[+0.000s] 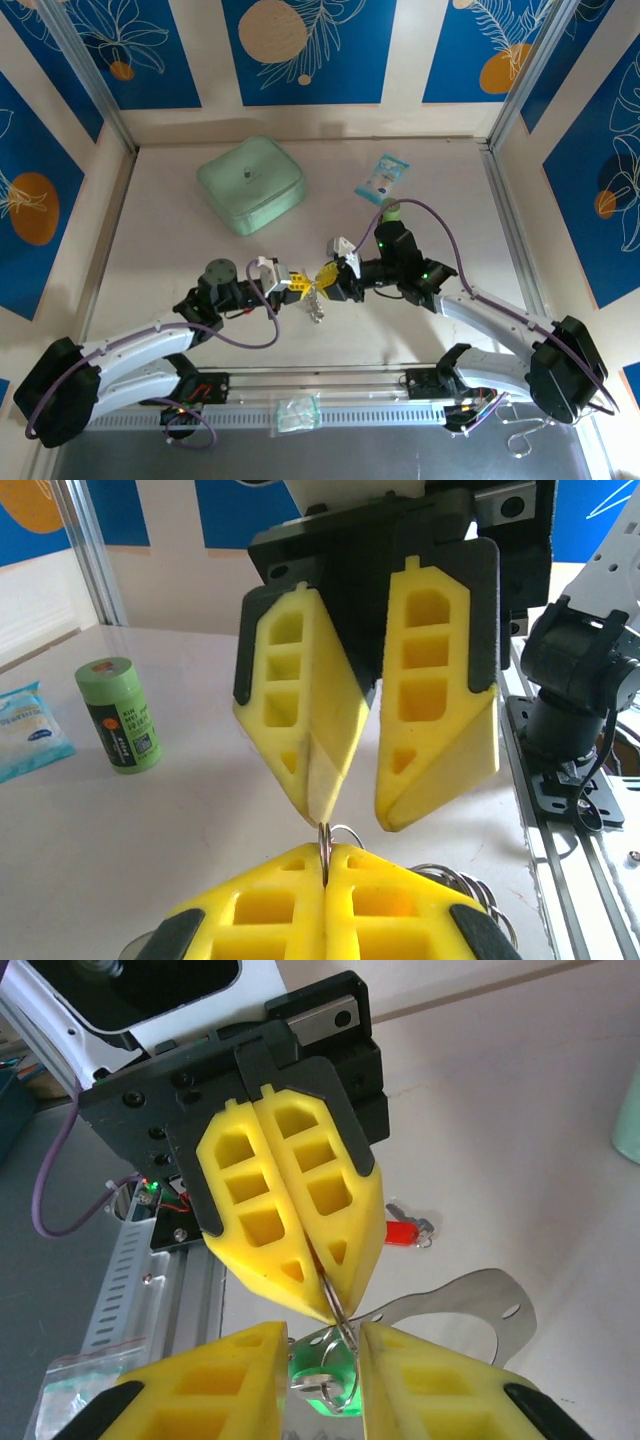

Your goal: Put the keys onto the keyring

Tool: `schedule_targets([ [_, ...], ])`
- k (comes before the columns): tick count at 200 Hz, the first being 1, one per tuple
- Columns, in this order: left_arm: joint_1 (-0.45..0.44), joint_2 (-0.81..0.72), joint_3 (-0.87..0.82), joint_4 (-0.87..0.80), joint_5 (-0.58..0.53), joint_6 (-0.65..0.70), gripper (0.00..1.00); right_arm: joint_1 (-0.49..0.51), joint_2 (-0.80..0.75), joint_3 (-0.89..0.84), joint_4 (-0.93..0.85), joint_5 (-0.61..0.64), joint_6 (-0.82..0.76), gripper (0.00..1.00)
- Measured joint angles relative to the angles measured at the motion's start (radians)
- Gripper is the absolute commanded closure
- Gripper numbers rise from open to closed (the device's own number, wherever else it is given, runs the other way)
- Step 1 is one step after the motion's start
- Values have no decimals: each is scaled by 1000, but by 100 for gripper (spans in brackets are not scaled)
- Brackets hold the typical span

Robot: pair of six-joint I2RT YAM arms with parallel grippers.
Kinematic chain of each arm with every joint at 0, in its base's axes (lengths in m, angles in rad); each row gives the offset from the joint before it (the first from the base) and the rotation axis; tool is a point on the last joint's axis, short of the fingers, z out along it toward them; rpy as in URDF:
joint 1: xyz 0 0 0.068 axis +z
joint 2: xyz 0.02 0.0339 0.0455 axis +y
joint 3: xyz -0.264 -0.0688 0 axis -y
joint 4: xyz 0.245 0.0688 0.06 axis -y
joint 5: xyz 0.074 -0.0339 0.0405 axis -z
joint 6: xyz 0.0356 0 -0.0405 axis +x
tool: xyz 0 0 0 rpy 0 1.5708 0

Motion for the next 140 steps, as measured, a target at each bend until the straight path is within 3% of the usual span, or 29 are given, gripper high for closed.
schedule_targets([
  [59,0,1,-2,6,9,-12,100,5,3,-4,5,21,0,78],
  [95,-1,3,-2,17,13,-16,100,16,26,-4,6,-6,-3,88],
  [118,-2,3,-2,20,13,-19,100,16,29,-4,7,-12,-9,100],
  [140,-2,3,-3,24,12,-29,100,14,29,-4,6,-16,-15,100],
])
